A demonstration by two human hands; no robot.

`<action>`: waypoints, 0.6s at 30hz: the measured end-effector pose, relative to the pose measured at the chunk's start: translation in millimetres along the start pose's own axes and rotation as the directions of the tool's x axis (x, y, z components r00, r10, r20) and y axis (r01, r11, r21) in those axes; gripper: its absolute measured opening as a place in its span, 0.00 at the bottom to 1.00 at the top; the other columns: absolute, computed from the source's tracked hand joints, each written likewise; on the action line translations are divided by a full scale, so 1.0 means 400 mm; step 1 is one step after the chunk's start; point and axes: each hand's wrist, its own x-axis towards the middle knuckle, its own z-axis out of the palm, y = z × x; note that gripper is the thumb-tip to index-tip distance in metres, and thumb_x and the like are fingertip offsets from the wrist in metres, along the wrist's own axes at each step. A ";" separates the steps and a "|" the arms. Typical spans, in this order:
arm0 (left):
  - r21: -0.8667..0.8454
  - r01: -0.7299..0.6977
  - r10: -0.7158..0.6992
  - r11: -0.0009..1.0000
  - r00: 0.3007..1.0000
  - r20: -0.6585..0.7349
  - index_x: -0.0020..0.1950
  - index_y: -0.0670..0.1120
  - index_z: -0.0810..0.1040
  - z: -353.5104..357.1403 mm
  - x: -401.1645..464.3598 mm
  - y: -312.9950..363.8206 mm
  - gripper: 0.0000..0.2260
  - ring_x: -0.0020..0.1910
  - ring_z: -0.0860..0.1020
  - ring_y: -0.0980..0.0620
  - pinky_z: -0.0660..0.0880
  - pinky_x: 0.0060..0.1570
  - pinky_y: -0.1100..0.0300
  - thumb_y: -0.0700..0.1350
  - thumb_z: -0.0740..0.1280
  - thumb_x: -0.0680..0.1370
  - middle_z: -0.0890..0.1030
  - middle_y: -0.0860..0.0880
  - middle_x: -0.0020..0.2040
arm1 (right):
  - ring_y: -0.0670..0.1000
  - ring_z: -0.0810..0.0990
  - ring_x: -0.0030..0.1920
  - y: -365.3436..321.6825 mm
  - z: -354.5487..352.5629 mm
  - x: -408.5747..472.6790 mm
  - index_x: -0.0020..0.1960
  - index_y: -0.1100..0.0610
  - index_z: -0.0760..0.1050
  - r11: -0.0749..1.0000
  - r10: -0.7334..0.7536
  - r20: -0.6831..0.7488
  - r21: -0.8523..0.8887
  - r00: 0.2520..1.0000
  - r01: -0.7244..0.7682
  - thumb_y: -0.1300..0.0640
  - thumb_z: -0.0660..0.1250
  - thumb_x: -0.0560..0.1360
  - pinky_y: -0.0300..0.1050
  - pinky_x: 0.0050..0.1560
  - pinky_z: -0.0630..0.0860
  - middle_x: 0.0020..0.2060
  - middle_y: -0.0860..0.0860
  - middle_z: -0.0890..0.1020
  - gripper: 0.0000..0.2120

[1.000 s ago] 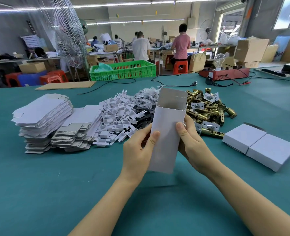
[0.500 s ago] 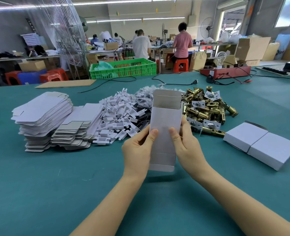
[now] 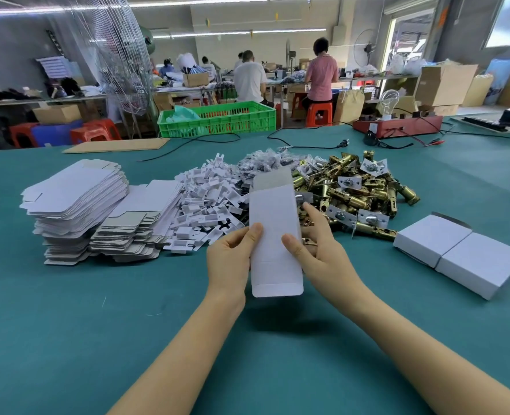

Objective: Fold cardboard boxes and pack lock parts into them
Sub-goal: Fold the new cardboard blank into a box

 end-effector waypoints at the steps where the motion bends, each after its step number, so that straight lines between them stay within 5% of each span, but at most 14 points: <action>1: 0.005 0.020 -0.020 1.000 1.000 -0.017 0.46 0.44 0.84 -0.005 0.006 0.003 0.05 0.41 0.83 0.50 0.81 0.38 0.56 0.45 0.74 0.74 0.86 0.46 0.46 | 0.41 0.81 0.47 0.000 0.001 -0.001 0.68 0.34 0.57 0.998 -0.046 -0.009 -0.052 0.999 0.045 0.42 0.61 0.76 0.34 0.44 0.77 0.54 0.40 0.78 0.23; 3: 0.007 0.041 -0.041 0.999 0.998 -0.044 0.49 0.46 0.80 -0.016 0.018 0.011 0.07 0.38 0.82 0.51 0.78 0.32 0.58 0.45 0.74 0.74 0.85 0.47 0.46 | 0.43 0.77 0.55 -0.001 -0.013 0.002 0.68 0.36 0.61 0.954 -0.210 0.013 -0.216 0.978 0.207 0.54 0.56 0.82 0.39 0.53 0.76 0.61 0.45 0.74 0.19; 5: -0.005 0.074 -0.075 0.997 0.997 -0.036 0.49 0.47 0.78 -0.025 0.025 0.021 0.07 0.34 0.82 0.52 0.77 0.28 0.59 0.44 0.74 0.74 0.85 0.50 0.40 | 0.46 0.72 0.62 -0.001 -0.035 0.005 0.67 0.39 0.65 0.830 -0.340 0.143 -0.418 0.929 0.368 0.67 0.57 0.77 0.40 0.57 0.73 0.70 0.48 0.65 0.28; 9: 0.026 0.167 -0.168 0.986 0.986 0.023 0.48 0.43 0.75 -0.033 0.034 0.028 0.09 0.32 0.82 0.50 0.77 0.28 0.59 0.43 0.74 0.74 0.83 0.46 0.40 | 0.55 0.75 0.63 0.011 -0.048 0.010 0.64 0.49 0.71 0.650 -0.418 0.328 -0.543 0.847 0.531 0.70 0.67 0.73 0.51 0.54 0.77 0.73 0.50 0.65 0.25; 11: 0.018 0.202 -0.203 0.979 0.975 0.094 0.49 0.43 0.74 -0.034 0.033 0.030 0.11 0.36 0.81 0.48 0.76 0.34 0.59 0.45 0.73 0.74 0.83 0.44 0.42 | 0.54 0.75 0.64 0.010 -0.048 0.014 0.62 0.51 0.72 0.654 -0.474 0.279 -0.523 0.835 0.546 0.67 0.70 0.73 0.52 0.56 0.77 0.69 0.52 0.71 0.21; 14: -0.011 0.156 -0.151 0.988 0.970 0.193 0.52 0.46 0.76 -0.030 0.028 0.037 0.07 0.37 0.84 0.47 0.79 0.34 0.60 0.47 0.69 0.78 0.85 0.45 0.41 | 0.44 0.76 0.60 0.001 -0.059 0.026 0.60 0.52 0.71 0.736 -0.517 0.124 -0.440 0.847 0.514 0.65 0.70 0.73 0.39 0.55 0.75 0.62 0.51 0.75 0.19; 18: 0.137 -0.188 0.154 0.973 0.961 0.228 0.56 0.54 0.78 -0.020 0.017 0.026 0.06 0.41 0.83 0.52 0.81 0.38 0.60 0.45 0.65 0.81 0.83 0.53 0.40 | 0.48 0.83 0.44 -0.030 -0.069 0.030 0.53 0.43 0.72 0.969 -0.239 -0.037 0.061 0.970 0.241 0.56 0.68 0.74 0.41 0.47 0.79 0.44 0.45 0.81 0.11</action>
